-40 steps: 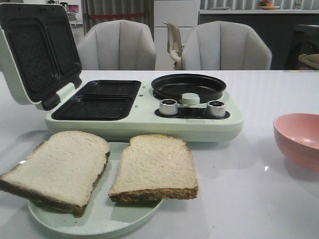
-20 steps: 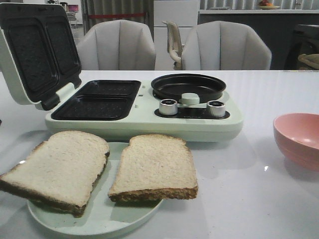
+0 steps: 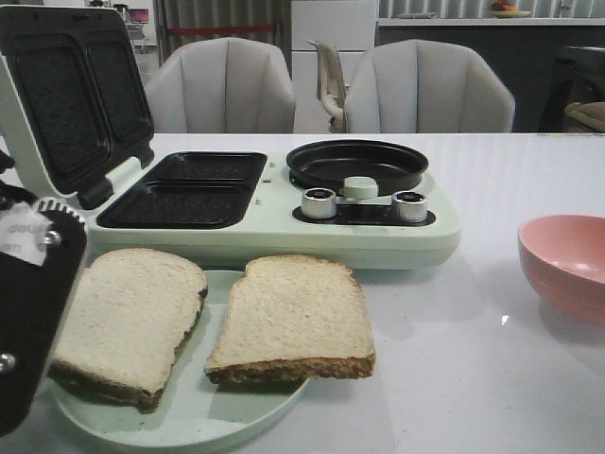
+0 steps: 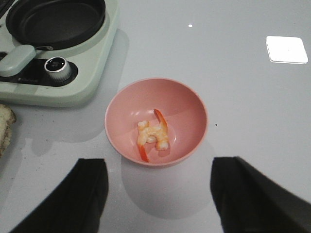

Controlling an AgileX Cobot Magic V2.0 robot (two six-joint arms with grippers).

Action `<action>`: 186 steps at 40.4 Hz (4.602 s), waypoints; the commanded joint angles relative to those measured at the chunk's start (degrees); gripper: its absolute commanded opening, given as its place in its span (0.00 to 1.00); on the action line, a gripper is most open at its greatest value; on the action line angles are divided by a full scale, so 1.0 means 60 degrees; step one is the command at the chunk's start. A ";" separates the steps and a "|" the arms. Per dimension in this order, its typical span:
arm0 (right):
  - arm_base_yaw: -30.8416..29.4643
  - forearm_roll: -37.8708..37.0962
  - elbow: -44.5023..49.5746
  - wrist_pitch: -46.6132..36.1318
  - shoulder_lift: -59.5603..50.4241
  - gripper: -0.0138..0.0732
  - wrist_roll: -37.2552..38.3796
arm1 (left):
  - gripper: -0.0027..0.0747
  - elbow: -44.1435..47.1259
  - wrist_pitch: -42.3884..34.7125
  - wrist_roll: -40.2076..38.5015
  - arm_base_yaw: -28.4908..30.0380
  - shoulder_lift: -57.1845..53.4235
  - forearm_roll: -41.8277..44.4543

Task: Make breakfast with bread and shrimp
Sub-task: 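Grasp the bread slice nearest the left gripper and lift it, then carry the bread over the sandwich maker and lower it onto the plate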

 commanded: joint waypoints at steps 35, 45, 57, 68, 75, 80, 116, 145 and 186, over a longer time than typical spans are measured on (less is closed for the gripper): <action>0.0025 -0.0051 -0.0284 -0.0727 0.0072 0.80 -0.0051 | 0.50 -0.0366 0.1192 -0.1559 0.0011 0.1289 0.1748; 0.0025 -0.0051 -0.0284 -0.0727 0.0072 0.80 -0.0051 | 0.27 -0.0366 0.1192 -0.1559 -0.0006 0.1289 0.1690; 0.0025 -0.0051 -0.0284 -0.0727 0.0072 0.80 -0.0051 | 0.16 -0.0366 0.1863 -0.1559 -0.0532 0.1253 0.1377; 0.0025 -0.0051 -0.0284 -0.0727 0.0072 0.80 -0.0051 | 0.16 -0.0366 0.3306 -0.1574 -0.1616 0.0670 0.0994; 0.0025 -0.0051 -0.0284 -0.0727 0.0072 0.80 -0.0051 | 0.16 -0.0366 0.3740 -0.1574 -0.2019 -0.0546 0.1287; 0.0025 -0.0051 -0.0284 -0.0727 0.0072 0.80 -0.0051 | 0.16 -0.0366 0.3981 -0.1574 -0.2042 -0.1427 0.1991; 0.0025 -0.0051 -0.0284 -0.0727 0.0072 0.80 -0.0051 | 0.16 -0.4744 -0.1085 -0.1574 0.3406 0.0567 0.3697; 0.0025 -0.0051 -0.0284 -0.0727 0.0072 0.80 -0.0051 | 0.16 -0.8828 -0.2030 -0.1574 0.5124 0.5025 0.3697; 0.0025 -0.0051 -0.0284 -0.0727 0.0072 0.80 -0.0051 | 0.68 -0.9488 -0.1422 -0.1539 0.5341 0.5804 0.3697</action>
